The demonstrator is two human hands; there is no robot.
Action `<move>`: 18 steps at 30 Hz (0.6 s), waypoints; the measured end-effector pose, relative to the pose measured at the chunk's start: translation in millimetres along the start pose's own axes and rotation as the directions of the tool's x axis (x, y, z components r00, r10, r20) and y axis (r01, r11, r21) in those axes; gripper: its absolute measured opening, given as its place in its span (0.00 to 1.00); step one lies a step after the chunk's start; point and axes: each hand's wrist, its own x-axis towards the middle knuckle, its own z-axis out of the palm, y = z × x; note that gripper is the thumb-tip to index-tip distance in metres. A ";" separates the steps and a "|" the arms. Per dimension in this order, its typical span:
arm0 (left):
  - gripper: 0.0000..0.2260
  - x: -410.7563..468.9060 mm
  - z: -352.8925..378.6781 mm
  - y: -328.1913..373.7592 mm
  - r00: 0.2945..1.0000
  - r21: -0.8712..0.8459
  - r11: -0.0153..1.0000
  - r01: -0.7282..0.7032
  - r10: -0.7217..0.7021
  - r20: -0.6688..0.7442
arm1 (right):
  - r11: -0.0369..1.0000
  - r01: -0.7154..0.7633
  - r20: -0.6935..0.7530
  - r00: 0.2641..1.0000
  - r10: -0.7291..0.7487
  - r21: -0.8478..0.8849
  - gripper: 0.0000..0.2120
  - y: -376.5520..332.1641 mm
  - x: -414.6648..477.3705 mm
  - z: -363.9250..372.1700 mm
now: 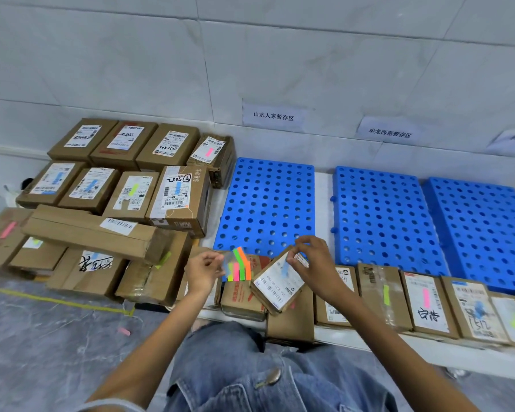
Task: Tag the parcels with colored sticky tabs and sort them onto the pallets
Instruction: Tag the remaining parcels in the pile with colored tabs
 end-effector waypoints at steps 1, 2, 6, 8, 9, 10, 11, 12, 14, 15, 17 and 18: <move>0.02 0.6 -0.5 -8.9 1.000 0.022 1.000 -0.004 0.003 0.021 | 0.999 -0.038 -0.006 0.999 0.038 -0.017 0.01 5.0 1.0 8.7; 0.03 0.7 0.5 -15.6 0.999 0.048 0.999 -0.016 0.014 0.046 | 0.997 -0.069 -0.028 0.997 0.068 -0.029 0.02 9.9 1.7 17.3; 0.08 10.7 2.7 -31.7 0.952 0.553 0.779 -0.295 0.290 0.100 | 0.991 -0.128 -0.156 0.980 0.120 -0.044 0.07 20.5 -3.4 36.9; 0.12 10.2 6.4 -30.5 0.913 0.655 0.659 -0.369 0.389 0.123 | 0.986 -0.163 -0.199 0.968 0.152 -0.040 0.17 23.9 -6.4 37.9; 0.13 7.2 10.2 -27.7 0.901 0.644 0.654 -0.398 0.412 0.138 | 0.977 -0.211 -0.197 0.960 0.200 -0.036 0.25 26.6 -8.3 38.4; 0.14 4.1 15.6 -25.9 0.899 0.610 0.672 -0.419 0.403 0.173 | 0.962 -0.272 -0.170 0.949 0.266 -0.011 0.34 28.4 -11.9 38.7; 0.15 -0.2 21.6 -23.2 0.898 0.557 0.705 -0.439 0.370 0.238 | 0.943 -0.328 -0.139 0.933 0.331 0.049 0.42 31.6 -15.8 41.1; 0.15 -6.9 29.7 -21.3 0.896 0.507 0.744 -0.435 0.300 0.328 | 0.910 -0.391 -0.092 0.910 0.405 0.135 0.49 33.6 -20.6 43.6; 0.15 -21.9 46.7 -15.6 0.844 0.414 0.818 -0.399 0.153 0.513 | 0.826 -0.462 -0.002 0.872 0.489 0.322 0.56 35.3 -26.0 50.4; 0.15 -27.8 54.7 -13.2 0.814 0.376 0.849 -0.371 0.102 0.572 | 0.784 -0.468 0.021 0.863 0.504 0.409 0.56 35.2 -26.2 52.3; 0.14 -34.8 66.4 -7.8 0.807 0.317 0.879 -0.357 0.120 0.578 | 0.726 -0.435 -0.005 0.856 0.517 0.532 0.47 28.3 -19.6 49.7; 0.14 -34.2 68.1 -3.7 0.822 0.283 0.888 -0.363 0.161 0.546 | 0.720 -0.403 -0.031 0.862 0.506 0.566 0.41 23.2 -13.3 45.6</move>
